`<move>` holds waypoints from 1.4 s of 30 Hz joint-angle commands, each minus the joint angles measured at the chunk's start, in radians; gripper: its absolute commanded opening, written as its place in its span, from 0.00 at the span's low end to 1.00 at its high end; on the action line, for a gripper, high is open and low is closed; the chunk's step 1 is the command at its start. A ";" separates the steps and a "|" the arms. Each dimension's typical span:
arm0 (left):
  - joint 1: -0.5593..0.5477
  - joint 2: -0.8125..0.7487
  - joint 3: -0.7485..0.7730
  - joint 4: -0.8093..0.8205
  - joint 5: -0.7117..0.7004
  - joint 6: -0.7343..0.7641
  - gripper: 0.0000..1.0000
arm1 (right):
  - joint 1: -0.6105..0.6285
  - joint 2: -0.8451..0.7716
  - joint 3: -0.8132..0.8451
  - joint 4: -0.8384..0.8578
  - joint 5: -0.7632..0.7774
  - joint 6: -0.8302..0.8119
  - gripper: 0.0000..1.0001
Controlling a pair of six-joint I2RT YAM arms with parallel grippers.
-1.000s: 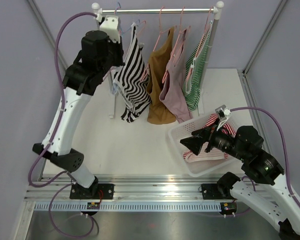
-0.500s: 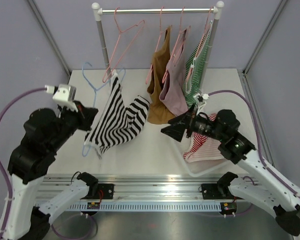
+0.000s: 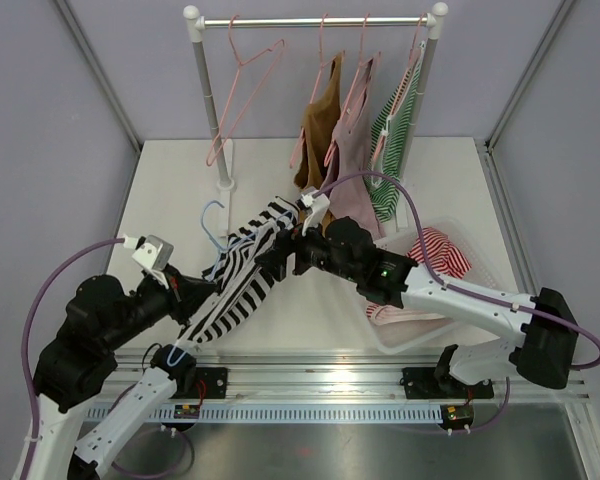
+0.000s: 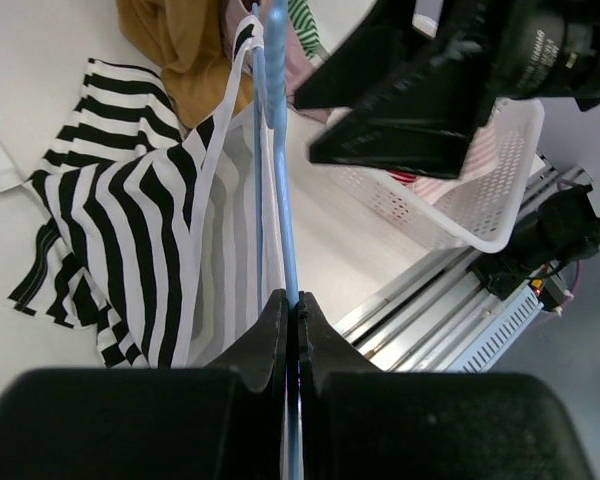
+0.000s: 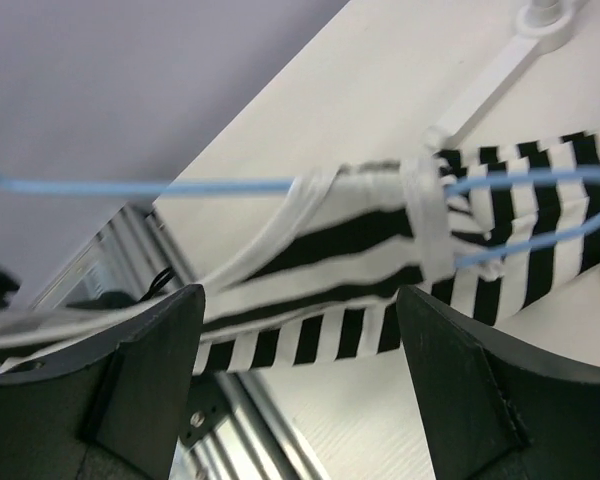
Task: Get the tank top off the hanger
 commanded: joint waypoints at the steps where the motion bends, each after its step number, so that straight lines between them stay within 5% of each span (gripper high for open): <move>1: -0.004 -0.002 -0.020 0.059 0.093 -0.017 0.00 | 0.012 0.051 0.082 0.059 0.179 -0.071 0.84; 6: -0.004 0.000 -0.032 0.075 0.115 -0.027 0.00 | 0.011 0.090 0.110 0.069 0.271 -0.071 0.68; 14: -0.005 0.001 -0.014 0.057 0.084 -0.014 0.00 | 0.011 0.074 0.094 0.024 0.346 -0.085 0.00; 23: -0.004 0.005 -0.004 0.019 0.078 0.008 0.00 | -0.037 0.064 0.128 -0.155 0.516 -0.056 0.00; 32: -0.004 -0.015 -0.004 0.014 0.102 0.003 0.00 | -0.210 0.064 0.113 -0.232 0.455 0.005 0.00; 37: -0.005 -0.020 0.011 0.060 0.089 -0.024 0.00 | -0.210 0.053 0.096 -0.191 0.291 0.013 0.00; 42: -0.004 0.041 0.084 0.176 0.017 -0.070 0.00 | -0.193 -0.022 0.011 -0.006 -0.147 0.099 0.00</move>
